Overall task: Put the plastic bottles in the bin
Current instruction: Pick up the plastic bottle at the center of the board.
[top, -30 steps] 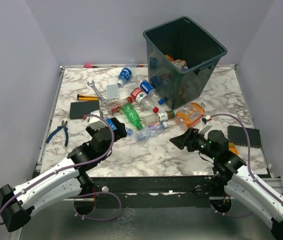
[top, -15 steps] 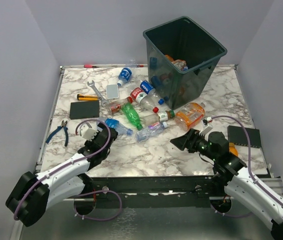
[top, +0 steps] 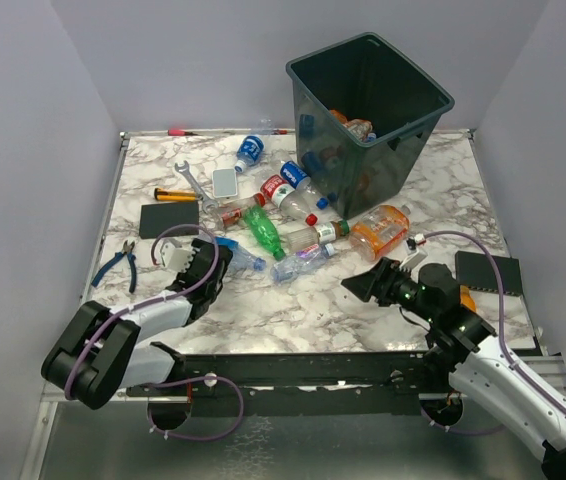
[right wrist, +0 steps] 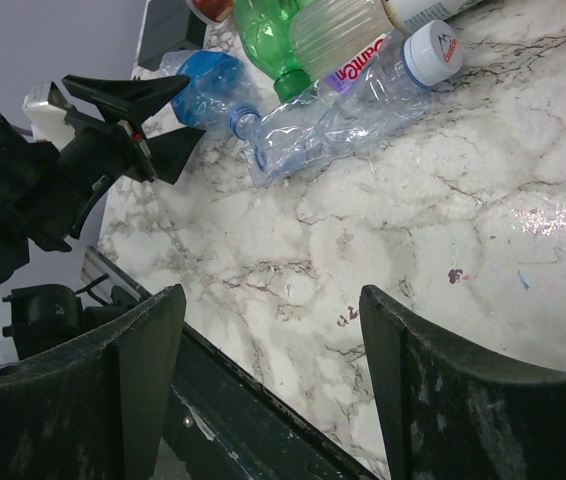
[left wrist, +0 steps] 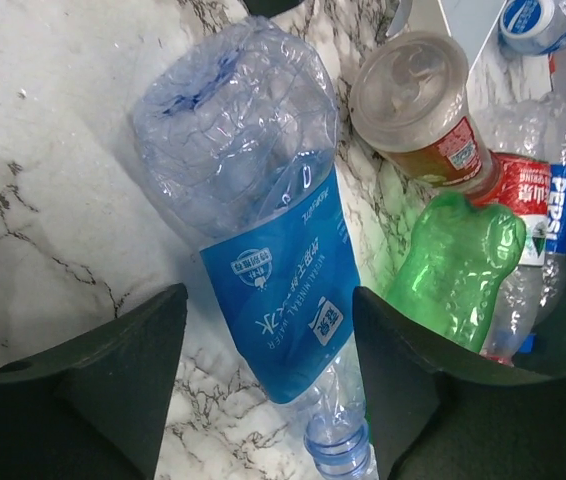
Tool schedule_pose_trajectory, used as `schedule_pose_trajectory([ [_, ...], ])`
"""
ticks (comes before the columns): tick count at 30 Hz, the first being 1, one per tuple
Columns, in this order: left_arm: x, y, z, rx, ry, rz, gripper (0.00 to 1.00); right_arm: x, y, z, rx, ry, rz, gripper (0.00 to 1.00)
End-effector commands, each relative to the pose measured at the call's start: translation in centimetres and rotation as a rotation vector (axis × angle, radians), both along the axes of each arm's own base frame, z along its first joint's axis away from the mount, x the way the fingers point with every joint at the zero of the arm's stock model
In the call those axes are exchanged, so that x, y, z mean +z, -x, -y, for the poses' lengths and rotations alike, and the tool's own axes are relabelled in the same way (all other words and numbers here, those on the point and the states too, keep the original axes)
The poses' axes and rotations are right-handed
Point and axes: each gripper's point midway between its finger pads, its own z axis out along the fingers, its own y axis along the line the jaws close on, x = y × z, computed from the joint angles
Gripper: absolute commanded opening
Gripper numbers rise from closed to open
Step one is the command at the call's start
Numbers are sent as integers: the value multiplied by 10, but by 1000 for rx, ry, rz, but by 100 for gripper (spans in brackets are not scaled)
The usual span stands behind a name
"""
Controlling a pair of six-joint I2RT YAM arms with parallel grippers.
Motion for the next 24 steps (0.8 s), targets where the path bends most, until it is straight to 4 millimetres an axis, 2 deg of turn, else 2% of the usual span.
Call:
schedule_pose_trajectory([
  [1, -4, -5, 10, -33, 39, -1, 63, 13, 2, -3, 43, 26, 33, 74],
  [6, -5, 0, 2, -9, 31, 18, 38, 12, 1, -5, 59, 37, 34, 75],
  [11, -5, 4, 0, -18, 32, 23, 23, 4, 3, -11, 81, 18, 5, 75],
  [14, 6, 8, 2, -36, 50, 49, 16, 9, 4, -15, 73, -57, 11, 75],
  [18, 32, 20, 3, -87, 73, 86, 9, 28, 4, -18, 65, -177, 81, 77],
  [20, 54, 28, 5, -127, 88, 126, 8, 37, 4, -19, 71, -218, 114, 77],
  [21, 71, 32, 6, -143, 107, 174, 7, 40, 3, -20, 72, -222, 120, 77],
  [24, 104, 47, -1, -165, 122, 257, 6, 40, 0, -24, 84, -203, 115, 77],
])
